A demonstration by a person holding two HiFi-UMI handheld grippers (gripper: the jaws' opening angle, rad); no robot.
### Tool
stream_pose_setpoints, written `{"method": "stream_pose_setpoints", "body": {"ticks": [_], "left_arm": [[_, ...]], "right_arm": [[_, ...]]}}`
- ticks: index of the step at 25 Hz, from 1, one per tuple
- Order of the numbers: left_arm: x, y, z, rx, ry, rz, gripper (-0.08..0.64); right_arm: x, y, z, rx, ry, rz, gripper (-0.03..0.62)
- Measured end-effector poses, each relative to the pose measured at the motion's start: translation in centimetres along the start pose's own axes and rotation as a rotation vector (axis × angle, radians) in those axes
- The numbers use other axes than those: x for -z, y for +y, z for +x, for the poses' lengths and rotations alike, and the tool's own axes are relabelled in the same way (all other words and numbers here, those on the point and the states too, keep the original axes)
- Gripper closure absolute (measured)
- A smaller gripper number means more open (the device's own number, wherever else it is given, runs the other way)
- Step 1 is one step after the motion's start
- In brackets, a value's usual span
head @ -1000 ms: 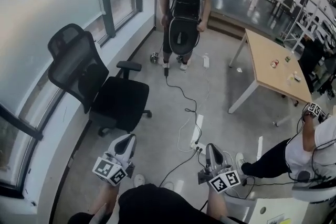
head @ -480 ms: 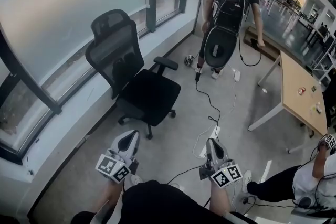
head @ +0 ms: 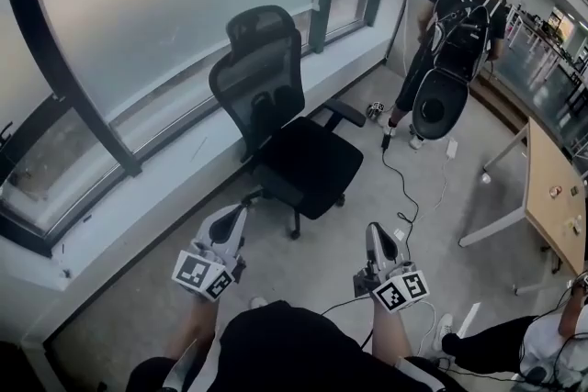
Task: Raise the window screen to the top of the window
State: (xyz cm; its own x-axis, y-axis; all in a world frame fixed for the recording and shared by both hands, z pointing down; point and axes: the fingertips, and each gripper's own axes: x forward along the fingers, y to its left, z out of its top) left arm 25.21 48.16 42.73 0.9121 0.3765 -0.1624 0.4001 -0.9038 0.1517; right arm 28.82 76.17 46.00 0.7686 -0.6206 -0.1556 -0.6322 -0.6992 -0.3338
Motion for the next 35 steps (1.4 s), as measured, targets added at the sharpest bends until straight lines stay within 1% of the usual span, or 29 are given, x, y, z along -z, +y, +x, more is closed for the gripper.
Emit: {"method": "stream_pose_setpoints", "body": {"ticks": [4,8,12,16,19,21,23,25,29,30,35], "left_arm": [[-2.8,4.3,-1.3,-0.048,-0.044,0.053,0.558],[-4.6,8.7,-5.2,-0.144,-0.075,0.068,0.558],[-5.7,13.2,-10.1,-0.29,-0.09,0.091,0.558],[-6.6,16.2,-16.4,-0.446,-0.096,0.113,0.558],[-6.6,18.2,-21.2,-0.583,-0.108,0.102,0.558],[-6.6,19.5,-24.0,-0.674,-0.12,0.092,0.558],[-6.8,20.6,-26.1,-0.746,-0.13,0.095,0.558],[-7.1,22.0,-27.5,-0.803,-0.135,0.113,0.558],[-7.7,24.8,-28.7,-0.89,-0.148,0.151,0.558],[-8.1,25.3,-28.7,-0.911,-0.151,0.159,0.558],[-9.8,28.6,-29.4,-1.023,-0.174,0.18,0.558]], "right_arm": [[1.4,4.6,6.9,-0.096,0.03,-0.022,0.589],[4.0,10.3,13.0,-0.221,0.093,-0.044,0.589],[6.9,16.5,18.5,-0.378,0.141,-0.018,0.589],[10.2,22.7,22.0,-0.539,0.219,0.028,0.589],[12.9,27.1,24.0,-0.657,0.286,0.081,0.589],[14.5,29.8,25.3,-0.73,0.319,0.094,0.589],[15.9,32.3,26.8,-0.801,0.339,0.096,0.589],[17.1,34.4,28.7,-0.861,0.349,0.104,0.589],[18.2,37.2,33.2,-0.947,0.357,0.196,0.588],[18.4,37.8,34.2,-0.968,0.354,0.204,0.588],[19.6,40.7,39.4,-1.065,0.343,0.183,0.588]]}}
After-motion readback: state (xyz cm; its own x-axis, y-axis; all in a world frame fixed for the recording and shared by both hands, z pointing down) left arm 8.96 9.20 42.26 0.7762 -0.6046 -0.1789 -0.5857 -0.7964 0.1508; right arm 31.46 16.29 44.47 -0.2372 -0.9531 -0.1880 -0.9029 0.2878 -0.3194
